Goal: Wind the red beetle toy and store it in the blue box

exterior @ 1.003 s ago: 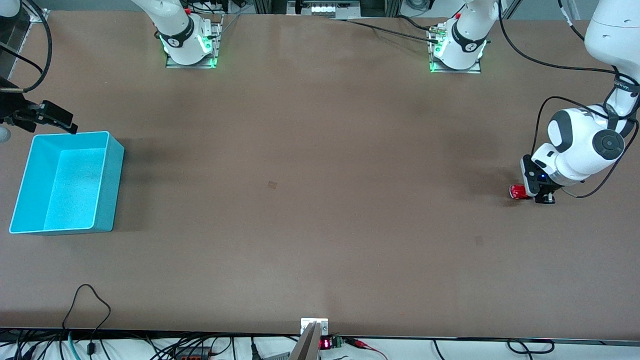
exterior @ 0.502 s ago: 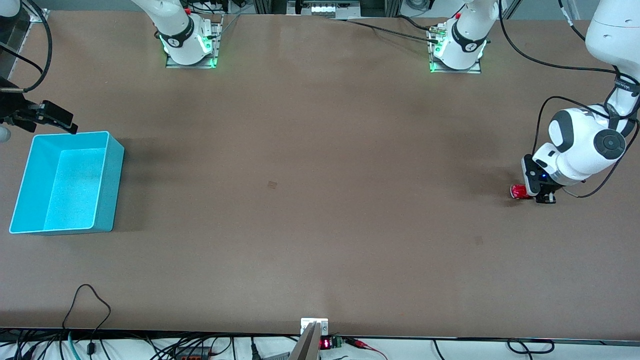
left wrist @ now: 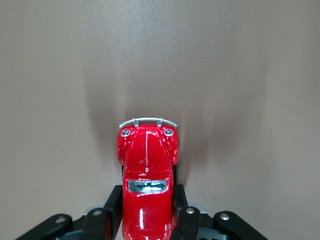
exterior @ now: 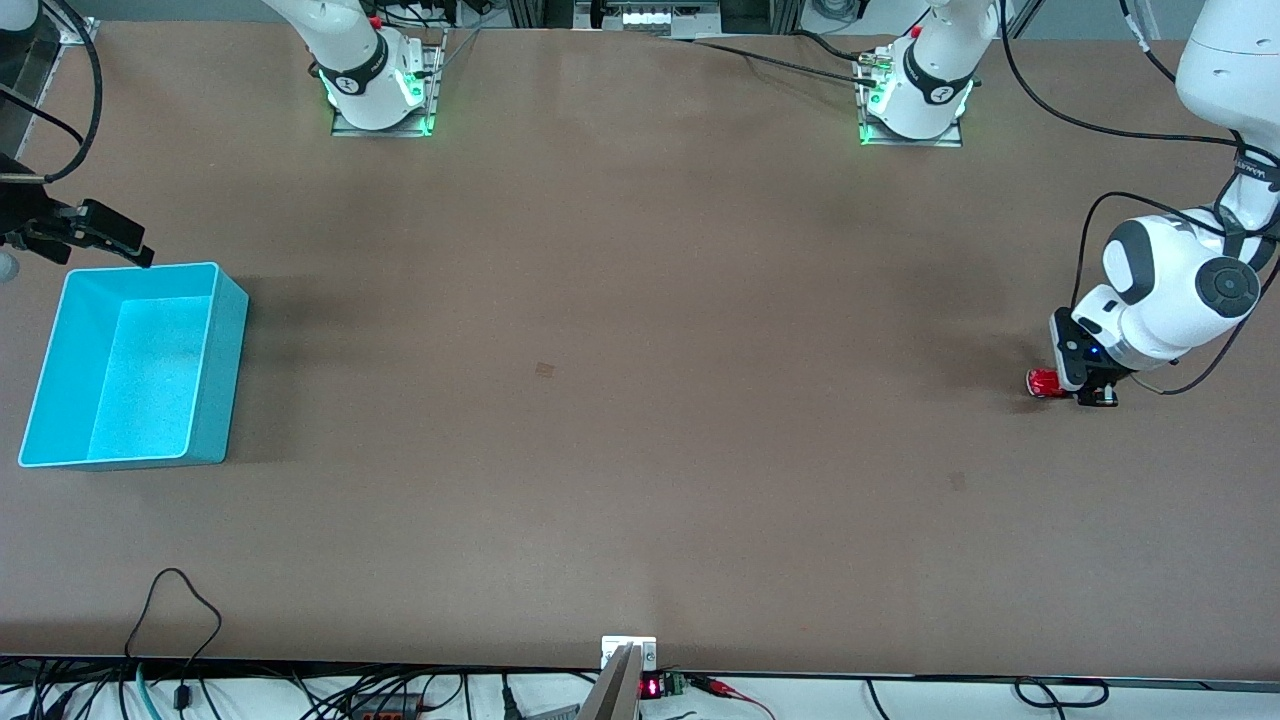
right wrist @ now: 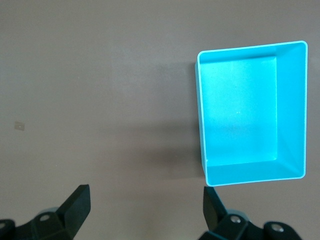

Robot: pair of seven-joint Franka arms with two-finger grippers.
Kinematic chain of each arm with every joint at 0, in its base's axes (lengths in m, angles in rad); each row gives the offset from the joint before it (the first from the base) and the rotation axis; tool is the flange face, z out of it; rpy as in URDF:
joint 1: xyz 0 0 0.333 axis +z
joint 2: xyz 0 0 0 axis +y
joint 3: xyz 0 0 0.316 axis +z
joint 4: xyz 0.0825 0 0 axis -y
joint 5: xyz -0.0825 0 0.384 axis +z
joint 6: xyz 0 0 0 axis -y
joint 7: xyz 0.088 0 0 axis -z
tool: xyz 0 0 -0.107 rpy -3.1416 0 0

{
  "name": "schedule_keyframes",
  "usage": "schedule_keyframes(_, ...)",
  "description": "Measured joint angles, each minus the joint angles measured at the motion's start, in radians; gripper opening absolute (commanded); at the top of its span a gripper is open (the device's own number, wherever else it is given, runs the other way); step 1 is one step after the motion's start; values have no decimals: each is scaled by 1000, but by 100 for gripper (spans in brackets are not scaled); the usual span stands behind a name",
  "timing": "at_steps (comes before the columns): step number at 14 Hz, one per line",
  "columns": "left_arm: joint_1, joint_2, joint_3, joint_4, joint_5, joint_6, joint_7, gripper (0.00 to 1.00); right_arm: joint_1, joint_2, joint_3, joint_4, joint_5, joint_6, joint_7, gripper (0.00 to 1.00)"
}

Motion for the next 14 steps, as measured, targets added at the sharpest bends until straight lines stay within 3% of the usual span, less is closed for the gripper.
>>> schedule_keyframes(4,8,3,0,4,0,0,5,28,1,0,0,1,0,0,0,100)
schedule_keyframes(5,10,3,0,6,0,0,6,34,1,0,0,1,0,0,0,100)
schedule_keyframes(6,11,4,0,6,0,0,7,60,1,0,0,1,0,0,0,100)
schedule_keyframes(7,12,4,0,6,0,0,8,100,1,0,0,1,0,0,0,100)
schedule_keyframes(14,17,20,-6,26,0,-21,8,100,1,0,0,1,0,0,0,100)
